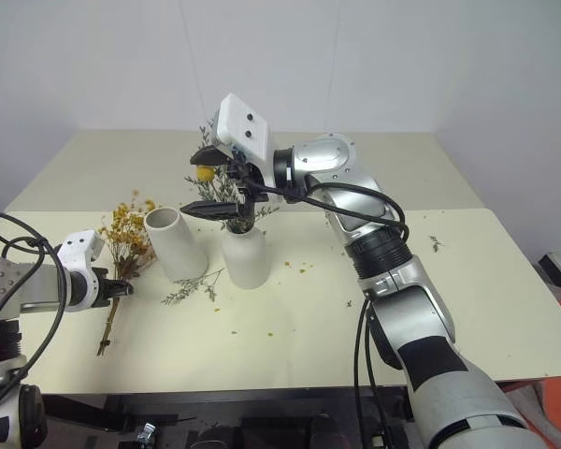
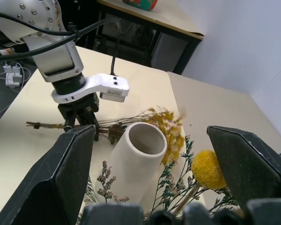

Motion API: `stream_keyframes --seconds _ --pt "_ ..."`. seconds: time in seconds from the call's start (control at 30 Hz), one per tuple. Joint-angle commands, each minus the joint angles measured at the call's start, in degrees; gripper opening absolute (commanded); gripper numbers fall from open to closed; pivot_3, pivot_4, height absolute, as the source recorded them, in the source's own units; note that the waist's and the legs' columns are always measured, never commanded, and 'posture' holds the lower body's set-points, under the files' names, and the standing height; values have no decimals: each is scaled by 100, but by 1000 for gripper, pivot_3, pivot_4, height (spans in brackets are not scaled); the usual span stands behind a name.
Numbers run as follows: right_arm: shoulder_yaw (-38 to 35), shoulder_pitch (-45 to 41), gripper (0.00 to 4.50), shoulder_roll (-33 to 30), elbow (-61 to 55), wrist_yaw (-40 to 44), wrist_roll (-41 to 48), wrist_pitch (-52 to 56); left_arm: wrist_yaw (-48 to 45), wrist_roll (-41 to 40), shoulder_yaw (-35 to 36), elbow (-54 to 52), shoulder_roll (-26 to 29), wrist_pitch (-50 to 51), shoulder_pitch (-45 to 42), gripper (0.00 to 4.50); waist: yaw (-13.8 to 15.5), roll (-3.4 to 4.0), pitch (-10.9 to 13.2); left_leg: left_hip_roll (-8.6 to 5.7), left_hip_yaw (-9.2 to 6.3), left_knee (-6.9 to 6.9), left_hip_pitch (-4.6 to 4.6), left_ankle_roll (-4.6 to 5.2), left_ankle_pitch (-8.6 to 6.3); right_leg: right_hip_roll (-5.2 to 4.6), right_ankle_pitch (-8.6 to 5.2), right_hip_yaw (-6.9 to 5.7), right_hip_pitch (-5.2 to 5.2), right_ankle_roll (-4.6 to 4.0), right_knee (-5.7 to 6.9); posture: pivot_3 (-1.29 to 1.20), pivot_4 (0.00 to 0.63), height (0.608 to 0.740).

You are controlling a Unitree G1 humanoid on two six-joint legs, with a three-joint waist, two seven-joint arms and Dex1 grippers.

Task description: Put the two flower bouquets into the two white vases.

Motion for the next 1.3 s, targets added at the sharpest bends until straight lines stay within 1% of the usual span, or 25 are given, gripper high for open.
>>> stream_keyframes --seconds 0.03,0.13,0.27,0.43,0.6,0.7,0.83,0.93,1.0,1.1,1.2,1.3 --pt "-156 6 4500 -21 -281 -101 14 83 -29 304 97 -201 171 30 -203 28 3 0 0 0 0 0 0 0 0 0 0 0 0 0 0 0 150 740" --pt "-179 72 4500 -30 -378 -127 48 152 -149 544 132 -509 388 -380 -211 28 2 -1 0 0 -1 0 -1 -1 0 0 0 -1 0 0 1 0 150 740" --pt "-187 160 4500 -39 -518 -169 68 230 -395 696 357 -832 603 -949 -364 28 9 -1 1 0 -1 0 -2 -6 0 -1 0 -1 -2 0 -1 0 150 740" --pt "-180 252 4500 -40 -714 -195 99 342 -742 686 418 -1062 812 -1335 -900 28 20 -2 1 0 -1 0 -4 -9 1 -1 -1 -3 -2 0 -1 0 150 740" --pt "-109 370 4500 -26 -894 -247 51 407 -1266 448 479 -1383 568 -2176 -1393 28 24 -3 1 -1 -2 0 -6 -9 1 -2 -1 -4 0 1 -5 0 150 740" --pt "-89 429 4500 -9 -982 -317 20 432 -1660 426 300 -1276 552 -2685 -1720 28 15 -3 2 -2 -1 0 -6 -10 2 -1 -1 -3 -1 1 -2 0 150 740" --pt "-102 498 4500 -1 -1107 -423 4 490 -2059 427 65 -957 297 -3373 -2152 28 6 -3 1 -1 -1 0 -4 -9 2 1 -1 -3 0 2 -2 0 150 740" --pt "-104 542 4500 -14 -1194 -499 3 540 -2340 421 -73 -833 129 -3753 -2186 28 4 -3 1 -1 -1 0 -4 -9 2 1 -1 -3 0 2 -2 0 150 740" --pt "-108 586 4500 -27 -1277 -569 4 597 -2554 435 -177 -834 -83 -4158 -2066 28 12 -3 1 -1 -1 1 -5 -9 2 1 -1 -2 0 3 -2 0 150 740" --pt "-110 645 4500 -38 -1380 -653 -4 672 -3056 546 -298 -756 -251 -4915 -1712 28 4 -3 1 -2 0 2 -6 -9 2 0 -1 -1 0 2 -3 0 150 740" --pt "-101 692 4500 -53 -1461 -718 -1 733 -3485 567 -300 -564 -278 -5393 -1416 28 -8 -3 1 2 1 1 -6 -9 2 4 -1 0 -2 2 -2 0 150 740" --pt "-99 721 4500 -66 -1515 -761 8 773 -3725 567 -294 -423 -281 -5609 -1225 28 3 -3 1 2 1 1 -5 -8 2 5 -2 -1 -2 2 -1 0 150 740"
